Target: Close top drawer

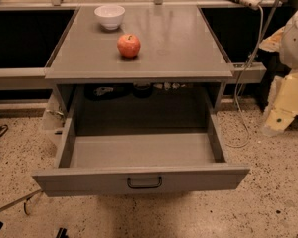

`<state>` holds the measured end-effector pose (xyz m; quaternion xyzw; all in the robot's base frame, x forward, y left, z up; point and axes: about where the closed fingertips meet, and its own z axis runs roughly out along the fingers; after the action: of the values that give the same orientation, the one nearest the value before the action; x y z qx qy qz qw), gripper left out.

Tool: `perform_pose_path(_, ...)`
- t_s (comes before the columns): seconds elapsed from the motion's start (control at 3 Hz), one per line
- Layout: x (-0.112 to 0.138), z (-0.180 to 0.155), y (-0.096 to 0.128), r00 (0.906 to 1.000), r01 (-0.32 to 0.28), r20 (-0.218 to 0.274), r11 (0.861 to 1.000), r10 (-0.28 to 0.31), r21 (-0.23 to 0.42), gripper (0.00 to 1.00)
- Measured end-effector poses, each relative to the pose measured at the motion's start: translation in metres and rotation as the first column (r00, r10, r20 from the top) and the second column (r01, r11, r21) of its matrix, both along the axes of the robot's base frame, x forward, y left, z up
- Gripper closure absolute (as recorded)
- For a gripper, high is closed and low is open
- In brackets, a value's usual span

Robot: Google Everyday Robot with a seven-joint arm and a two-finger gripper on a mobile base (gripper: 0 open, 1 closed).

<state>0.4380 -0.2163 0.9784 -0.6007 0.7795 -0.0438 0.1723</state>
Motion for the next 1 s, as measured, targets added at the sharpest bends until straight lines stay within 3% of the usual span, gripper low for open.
perform_pose_path(0.33, 0.0, 0.0, 0.0, 1.0, 0.0, 0.0, 1.0, 0.0, 0.0, 0.0)
perform_pose_path(1.0, -0.0025, -0.0058, 0.0004, 0.9995, 0.03, 0.01, 0.999, -0.03, -0.011, 0.42)
